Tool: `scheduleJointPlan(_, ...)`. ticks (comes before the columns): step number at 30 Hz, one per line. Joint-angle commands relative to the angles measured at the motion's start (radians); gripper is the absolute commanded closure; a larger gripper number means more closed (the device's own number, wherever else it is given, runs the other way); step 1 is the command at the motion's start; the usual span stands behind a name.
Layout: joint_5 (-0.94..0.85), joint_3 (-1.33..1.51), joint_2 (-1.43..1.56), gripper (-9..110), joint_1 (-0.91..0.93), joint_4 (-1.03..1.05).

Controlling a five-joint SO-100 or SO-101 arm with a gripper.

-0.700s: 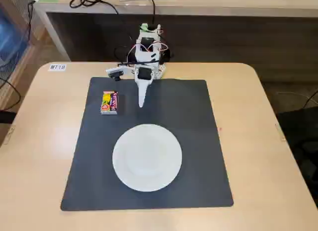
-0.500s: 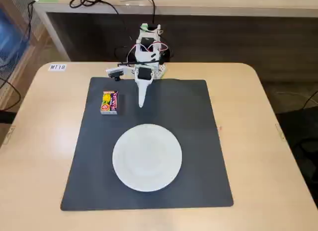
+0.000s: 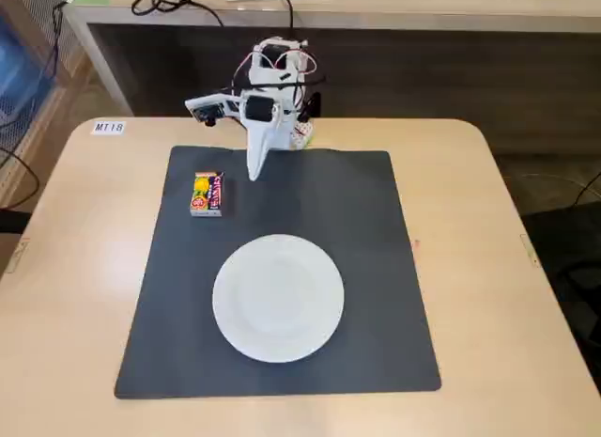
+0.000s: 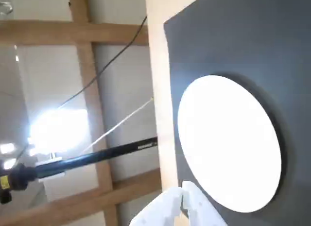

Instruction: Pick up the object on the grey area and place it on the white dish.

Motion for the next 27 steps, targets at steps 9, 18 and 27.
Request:
scheduleJointPlan(9,0.253,-0.403,-0.499,102,0.219,0.278)
scheduleJointPlan(18,0.491,-0.419,-0.592,102,0.431,0.348)
scheduleJointPlan(27,0.666,-0.448,-0.729,102,0.466,0.407)
